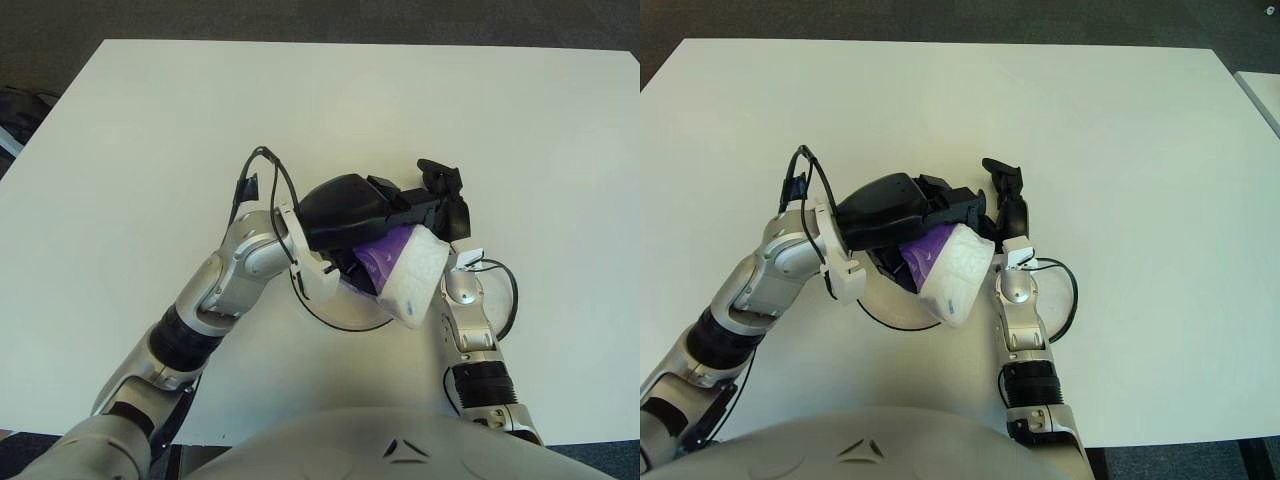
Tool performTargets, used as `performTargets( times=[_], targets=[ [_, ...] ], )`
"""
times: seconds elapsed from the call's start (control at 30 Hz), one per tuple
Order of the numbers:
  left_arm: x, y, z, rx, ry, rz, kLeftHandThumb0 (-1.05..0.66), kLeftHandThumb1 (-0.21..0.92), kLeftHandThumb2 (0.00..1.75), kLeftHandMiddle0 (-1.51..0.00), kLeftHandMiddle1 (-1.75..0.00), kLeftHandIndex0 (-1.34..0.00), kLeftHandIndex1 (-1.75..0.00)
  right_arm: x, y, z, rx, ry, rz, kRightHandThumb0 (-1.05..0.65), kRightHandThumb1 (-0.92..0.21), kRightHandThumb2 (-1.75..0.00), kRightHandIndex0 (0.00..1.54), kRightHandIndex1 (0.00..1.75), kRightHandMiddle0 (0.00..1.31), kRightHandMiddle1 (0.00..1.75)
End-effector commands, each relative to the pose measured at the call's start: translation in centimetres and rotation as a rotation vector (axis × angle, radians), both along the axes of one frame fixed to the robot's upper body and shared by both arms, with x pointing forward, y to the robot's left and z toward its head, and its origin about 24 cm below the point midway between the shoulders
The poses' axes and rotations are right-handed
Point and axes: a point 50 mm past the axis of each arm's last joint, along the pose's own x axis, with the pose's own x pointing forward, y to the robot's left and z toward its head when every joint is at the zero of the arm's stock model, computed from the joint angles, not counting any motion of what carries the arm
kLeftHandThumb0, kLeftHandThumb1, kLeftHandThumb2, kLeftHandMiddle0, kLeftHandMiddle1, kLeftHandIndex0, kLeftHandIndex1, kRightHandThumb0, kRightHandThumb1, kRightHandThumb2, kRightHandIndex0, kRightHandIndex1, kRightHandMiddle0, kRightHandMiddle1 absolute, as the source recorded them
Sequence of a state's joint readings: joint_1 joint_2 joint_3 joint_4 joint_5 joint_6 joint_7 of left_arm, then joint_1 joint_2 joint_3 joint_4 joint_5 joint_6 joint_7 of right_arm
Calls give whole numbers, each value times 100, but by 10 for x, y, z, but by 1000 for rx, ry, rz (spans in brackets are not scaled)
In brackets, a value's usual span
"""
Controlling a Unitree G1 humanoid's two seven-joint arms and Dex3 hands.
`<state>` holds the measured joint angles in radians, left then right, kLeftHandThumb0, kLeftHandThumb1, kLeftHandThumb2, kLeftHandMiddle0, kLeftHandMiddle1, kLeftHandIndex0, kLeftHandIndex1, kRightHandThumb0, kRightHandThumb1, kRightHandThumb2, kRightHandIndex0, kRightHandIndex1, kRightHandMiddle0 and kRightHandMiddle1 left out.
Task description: Put the tissue paper into the plate.
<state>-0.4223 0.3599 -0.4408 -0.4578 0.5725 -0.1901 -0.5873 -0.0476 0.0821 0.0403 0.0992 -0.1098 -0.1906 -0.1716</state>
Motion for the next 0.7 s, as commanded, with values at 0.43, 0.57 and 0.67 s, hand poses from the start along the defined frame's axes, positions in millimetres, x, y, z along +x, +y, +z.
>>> performTargets(
  times=[0.43,0.57,0.67],
  targets=[
    [1,2,10,103,-147,32,-45,38,123,-122,-175,-56,-175,-29,-11,-73,-17,341,-19,-56,-92,-92,23,46,0,100],
    [5,5,19,153,-199,71,-45,38,123,-123,-175,-56,-175,-29,-13,-76,-24,340,-14,-57,-92,-91,22,46,0,99],
    [6,6,22,196,-241,94,-45,38,124,-123,-175,-56,-175,-29,-14,-78,-29,333,-9,-58,-92,-90,21,46,0,98]
  ],
)
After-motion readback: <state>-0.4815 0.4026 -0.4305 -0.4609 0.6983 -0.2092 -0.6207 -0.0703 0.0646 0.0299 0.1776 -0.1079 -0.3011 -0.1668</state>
